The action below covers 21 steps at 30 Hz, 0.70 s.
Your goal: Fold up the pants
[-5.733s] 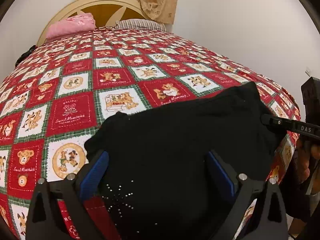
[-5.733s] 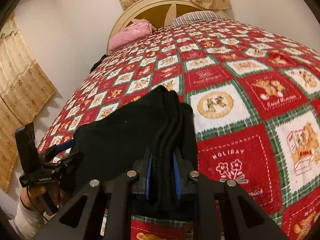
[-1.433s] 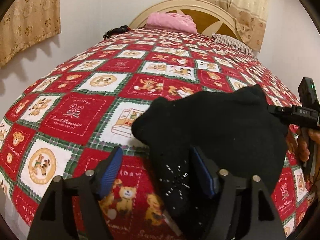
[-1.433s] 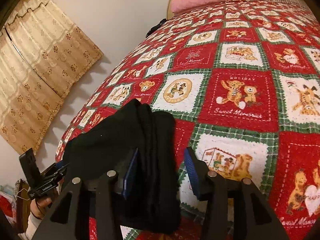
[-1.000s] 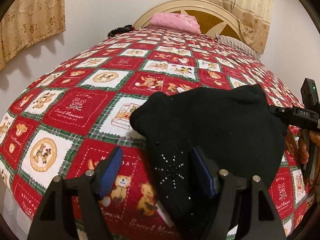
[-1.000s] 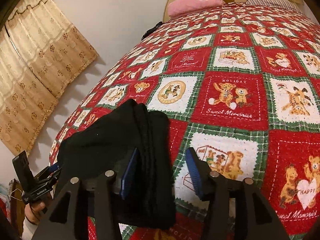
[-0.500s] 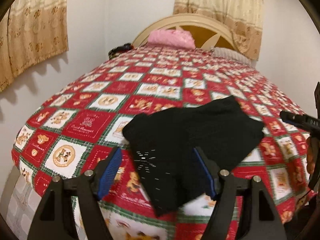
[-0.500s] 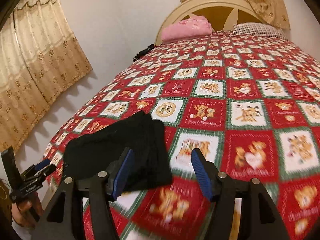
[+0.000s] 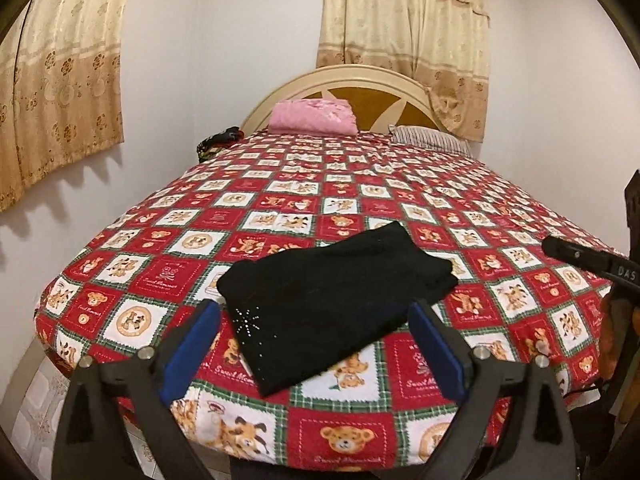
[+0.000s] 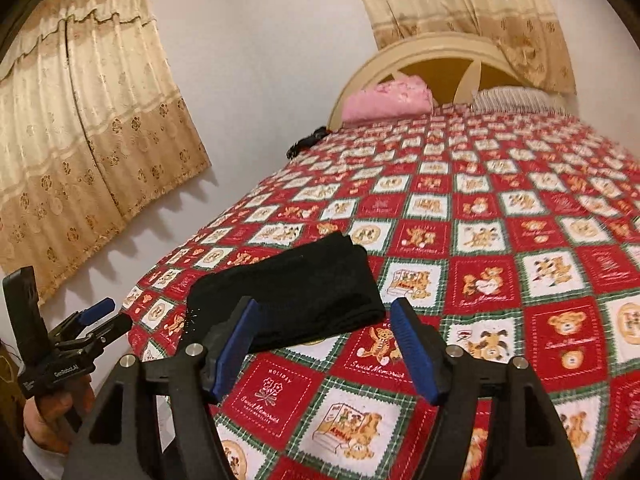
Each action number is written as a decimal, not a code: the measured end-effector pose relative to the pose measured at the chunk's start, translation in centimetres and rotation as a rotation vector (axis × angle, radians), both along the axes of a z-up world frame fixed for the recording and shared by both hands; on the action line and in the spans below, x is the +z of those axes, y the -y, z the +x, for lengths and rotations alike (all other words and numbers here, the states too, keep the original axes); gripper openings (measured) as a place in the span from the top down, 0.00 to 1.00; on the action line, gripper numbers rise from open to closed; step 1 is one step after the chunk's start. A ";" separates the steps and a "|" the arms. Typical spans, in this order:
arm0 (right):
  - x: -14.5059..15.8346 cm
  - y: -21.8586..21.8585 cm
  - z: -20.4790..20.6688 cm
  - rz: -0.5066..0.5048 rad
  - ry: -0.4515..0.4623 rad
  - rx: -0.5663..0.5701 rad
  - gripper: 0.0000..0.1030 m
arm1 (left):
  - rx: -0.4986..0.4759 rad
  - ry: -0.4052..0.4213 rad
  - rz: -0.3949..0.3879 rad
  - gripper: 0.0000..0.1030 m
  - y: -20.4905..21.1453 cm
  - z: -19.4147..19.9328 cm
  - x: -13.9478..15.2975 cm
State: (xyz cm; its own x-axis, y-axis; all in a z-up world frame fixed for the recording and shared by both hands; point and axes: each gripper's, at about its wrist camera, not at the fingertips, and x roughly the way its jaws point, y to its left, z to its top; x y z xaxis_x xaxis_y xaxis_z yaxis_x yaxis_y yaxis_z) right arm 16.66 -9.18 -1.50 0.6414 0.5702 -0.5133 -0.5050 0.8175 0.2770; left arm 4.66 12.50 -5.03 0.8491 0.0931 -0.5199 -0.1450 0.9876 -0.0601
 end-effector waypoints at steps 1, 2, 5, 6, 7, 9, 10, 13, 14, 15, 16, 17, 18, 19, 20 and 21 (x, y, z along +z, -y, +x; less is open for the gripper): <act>0.3 0.0 -0.6 -0.004 0.014 -0.003 0.29 | -0.002 0.002 -0.001 0.06 0.2 -0.2 0.0; 0.6 0.0 -1.0 -0.006 0.024 -0.001 0.28 | -0.004 0.003 -0.004 0.06 0.3 -0.3 0.0; 1.3 0.0 -2.3 -0.015 0.054 0.003 0.28 | -0.010 0.008 -0.004 0.06 0.7 -0.9 0.0; 1.5 0.1 -2.7 -0.015 0.063 0.004 0.28 | -0.012 0.009 -0.001 0.06 0.9 -1.0 0.1; 1.6 0.1 -3.0 -0.015 0.067 0.005 0.28 | -0.013 0.011 0.003 0.06 1.0 -1.2 0.1; 2.0 -0.2 -3.4 -0.022 0.076 0.020 0.27 | -0.010 0.016 0.006 0.06 1.3 -1.5 0.3; 2.2 -0.3 -3.7 -0.024 0.086 0.023 0.27 | -0.009 0.020 0.004 0.05 1.3 -1.6 0.4; 2.4 -0.5 -4.1 -0.022 0.093 0.032 0.27 | 0.003 0.031 0.011 0.00 1.5 -2.1 0.6; 2.4 -0.6 -4.2 -0.025 0.093 0.034 0.27 | 0.006 0.032 0.015 0.00 1.5 -2.1 0.6; 2.5 -0.6 -4.3 -0.028 0.096 0.034 0.27 | 0.006 0.032 0.017 0.00 1.5 -2.1 0.6; 2.5 -0.5 -4.5 -0.030 0.102 0.035 0.27 | 0.007 0.031 0.017 0.00 1.5 -2.2 0.6; 2.6 -0.6 -4.6 -0.032 0.105 0.035 0.27 | 0.008 0.030 0.017 0.00 1.6 -2.2 0.6; 2.7 -0.5 -4.7 -0.031 0.109 0.036 0.27 | 0.011 0.029 0.020 0.00 1.6 -2.2 0.6; 2.8 -0.5 -4.7 -0.030 0.111 0.037 0.27 | 0.014 0.029 0.025 0.00 1.7 -2.2 0.6; 2.8 -0.5 -4.7 -0.028 0.114 0.037 0.27 | 0.019 0.031 0.034 0.00 1.8 -2.3 0.7; 2.8 -0.4 -4.7 -0.029 0.115 0.035 0.27 | 0.025 0.036 0.044 0.00 1.8 -2.3 0.8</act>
State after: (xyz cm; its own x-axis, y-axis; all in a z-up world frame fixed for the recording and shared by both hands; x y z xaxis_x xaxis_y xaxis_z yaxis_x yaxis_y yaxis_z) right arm 11.93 -8.73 1.35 0.6767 0.5794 -0.4543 -0.5607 0.8055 0.1920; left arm 2.32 10.68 -4.24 0.8644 0.1366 -0.4838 -0.1682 0.9855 -0.0222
